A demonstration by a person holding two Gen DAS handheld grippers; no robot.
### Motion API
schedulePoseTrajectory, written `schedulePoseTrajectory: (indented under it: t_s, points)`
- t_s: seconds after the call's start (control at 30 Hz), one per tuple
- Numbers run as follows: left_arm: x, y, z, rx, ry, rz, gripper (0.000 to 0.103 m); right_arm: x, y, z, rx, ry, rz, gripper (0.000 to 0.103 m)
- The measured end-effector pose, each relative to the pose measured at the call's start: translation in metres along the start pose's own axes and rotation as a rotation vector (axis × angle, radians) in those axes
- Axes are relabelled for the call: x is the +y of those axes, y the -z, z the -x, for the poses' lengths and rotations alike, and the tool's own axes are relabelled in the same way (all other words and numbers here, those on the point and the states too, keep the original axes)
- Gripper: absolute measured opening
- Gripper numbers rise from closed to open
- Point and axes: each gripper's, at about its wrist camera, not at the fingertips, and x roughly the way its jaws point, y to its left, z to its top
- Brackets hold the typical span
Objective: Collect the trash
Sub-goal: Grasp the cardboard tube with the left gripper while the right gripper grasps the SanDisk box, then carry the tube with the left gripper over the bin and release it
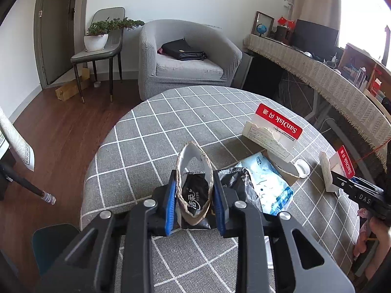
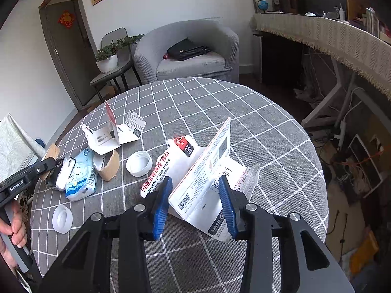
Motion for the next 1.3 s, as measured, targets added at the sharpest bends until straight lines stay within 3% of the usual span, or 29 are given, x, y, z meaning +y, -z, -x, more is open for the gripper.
schedulePoseTrajectory:
  t_s: [0.13, 0.2, 0.33, 0.97, 1.3]
  points:
    - [0.004, -0.001, 0.005, -0.008, 0.004, 0.003, 0.029, 0.003, -0.001, -0.004, 0.018, 0.041, 0.012, 0.020]
    - [0.005, -0.002, 0.009, -0.019, 0.007, 0.003, 0.029, 0.001, -0.002, -0.003, 0.012, 0.047, 0.008, 0.007]
    - [0.007, -0.004, 0.017, -0.036, 0.021, 0.003, 0.029, 0.000, -0.006, 0.001, -0.001, 0.033, 0.003, 0.001]
    - [0.016, -0.005, 0.035, -0.054, 0.043, 0.005, 0.029, 0.028, -0.019, 0.016, -0.056, 0.045, 0.047, 0.000]
    - [0.056, 0.001, 0.049, -0.059, -0.012, 0.017, 0.029, 0.082, -0.029, 0.033, -0.104, -0.070, 0.124, 0.001]
